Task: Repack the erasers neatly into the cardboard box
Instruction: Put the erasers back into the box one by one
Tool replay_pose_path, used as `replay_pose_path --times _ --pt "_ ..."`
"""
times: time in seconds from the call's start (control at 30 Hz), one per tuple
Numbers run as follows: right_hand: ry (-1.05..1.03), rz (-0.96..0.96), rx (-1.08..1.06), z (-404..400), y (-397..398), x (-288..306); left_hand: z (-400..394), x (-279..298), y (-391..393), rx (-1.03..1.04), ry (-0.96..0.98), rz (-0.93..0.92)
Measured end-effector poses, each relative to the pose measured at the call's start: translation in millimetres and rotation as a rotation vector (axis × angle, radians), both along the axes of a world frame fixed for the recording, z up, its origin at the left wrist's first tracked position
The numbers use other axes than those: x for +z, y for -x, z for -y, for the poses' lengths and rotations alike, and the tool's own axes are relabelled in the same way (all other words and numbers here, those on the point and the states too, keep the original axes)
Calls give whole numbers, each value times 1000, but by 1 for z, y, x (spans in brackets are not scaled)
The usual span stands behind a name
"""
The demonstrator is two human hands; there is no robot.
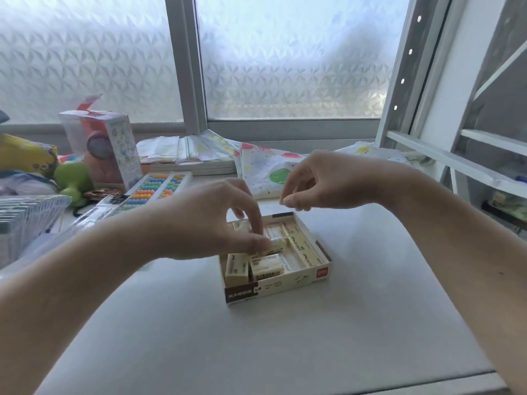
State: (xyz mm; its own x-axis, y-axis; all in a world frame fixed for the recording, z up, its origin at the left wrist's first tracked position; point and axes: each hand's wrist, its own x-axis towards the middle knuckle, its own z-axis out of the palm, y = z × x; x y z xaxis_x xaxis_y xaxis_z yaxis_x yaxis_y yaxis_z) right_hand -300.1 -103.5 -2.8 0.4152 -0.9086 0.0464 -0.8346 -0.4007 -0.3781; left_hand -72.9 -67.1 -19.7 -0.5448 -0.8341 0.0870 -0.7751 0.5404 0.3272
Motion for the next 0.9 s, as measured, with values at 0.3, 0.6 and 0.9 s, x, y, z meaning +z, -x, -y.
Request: replay_pose_path --times 0.3,0.6,0.9 --pt "-62 56 58 -11 -1 14 1 -5 5 -40 2 -111" --pt "-255 266 185 -11 2 15 7 -2 2 -52 88 -560" --pt "-269 289 189 -14 2 15 11 -5 0 -144 90 -590"
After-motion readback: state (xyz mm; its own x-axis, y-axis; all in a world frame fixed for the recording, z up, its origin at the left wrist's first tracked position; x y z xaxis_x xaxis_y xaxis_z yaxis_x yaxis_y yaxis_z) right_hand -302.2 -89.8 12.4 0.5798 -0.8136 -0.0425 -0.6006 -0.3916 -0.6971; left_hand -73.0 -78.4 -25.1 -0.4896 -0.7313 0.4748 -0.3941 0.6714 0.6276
